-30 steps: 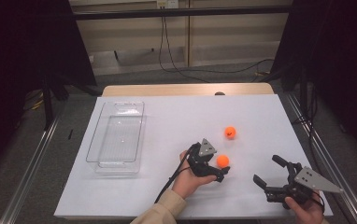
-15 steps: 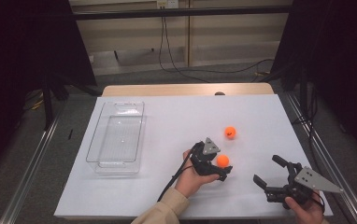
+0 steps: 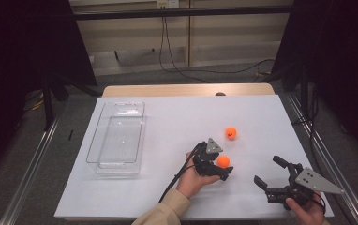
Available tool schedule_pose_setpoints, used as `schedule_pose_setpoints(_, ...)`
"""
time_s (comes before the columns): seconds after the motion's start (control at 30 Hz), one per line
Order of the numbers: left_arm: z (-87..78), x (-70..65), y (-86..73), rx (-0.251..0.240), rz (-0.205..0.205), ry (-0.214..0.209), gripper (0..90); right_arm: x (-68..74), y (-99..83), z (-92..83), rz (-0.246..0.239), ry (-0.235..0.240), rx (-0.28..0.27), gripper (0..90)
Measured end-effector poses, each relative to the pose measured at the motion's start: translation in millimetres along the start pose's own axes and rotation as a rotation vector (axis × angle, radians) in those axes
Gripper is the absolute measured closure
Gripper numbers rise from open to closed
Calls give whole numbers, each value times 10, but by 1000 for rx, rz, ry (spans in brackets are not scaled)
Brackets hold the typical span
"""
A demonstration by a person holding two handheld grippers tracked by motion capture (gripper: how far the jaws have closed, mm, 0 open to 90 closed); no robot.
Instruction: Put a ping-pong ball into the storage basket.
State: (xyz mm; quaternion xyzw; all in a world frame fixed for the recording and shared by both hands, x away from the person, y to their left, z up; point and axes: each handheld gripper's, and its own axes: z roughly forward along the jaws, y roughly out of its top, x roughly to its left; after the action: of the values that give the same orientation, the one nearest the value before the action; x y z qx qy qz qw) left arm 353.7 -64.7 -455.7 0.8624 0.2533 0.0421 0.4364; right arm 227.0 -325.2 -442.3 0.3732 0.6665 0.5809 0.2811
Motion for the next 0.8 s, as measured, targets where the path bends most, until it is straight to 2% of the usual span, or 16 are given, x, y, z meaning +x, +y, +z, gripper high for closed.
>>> schedule_pose_setpoints(0.23, 13, 10, 1, -2, -2, -7, 169, 0, -2, 4, -1, 2, 1, 19)
schedule_pose_setpoints(0.57, 57, 7, -5, 6, 21, -24, 285, 0, -1, 3, -3, 4, 2, 20)
schedule_pose_setpoints(0.67, 63, 15, -14, 21, 31, 1, 323, -3, -2, 2, -3, 3, 2, 20)
schedule_pose_setpoints(0.8, 67, 25, -17, 19, 26, -23, 374, -7, -5, 3, -7, 4, 5, 20)
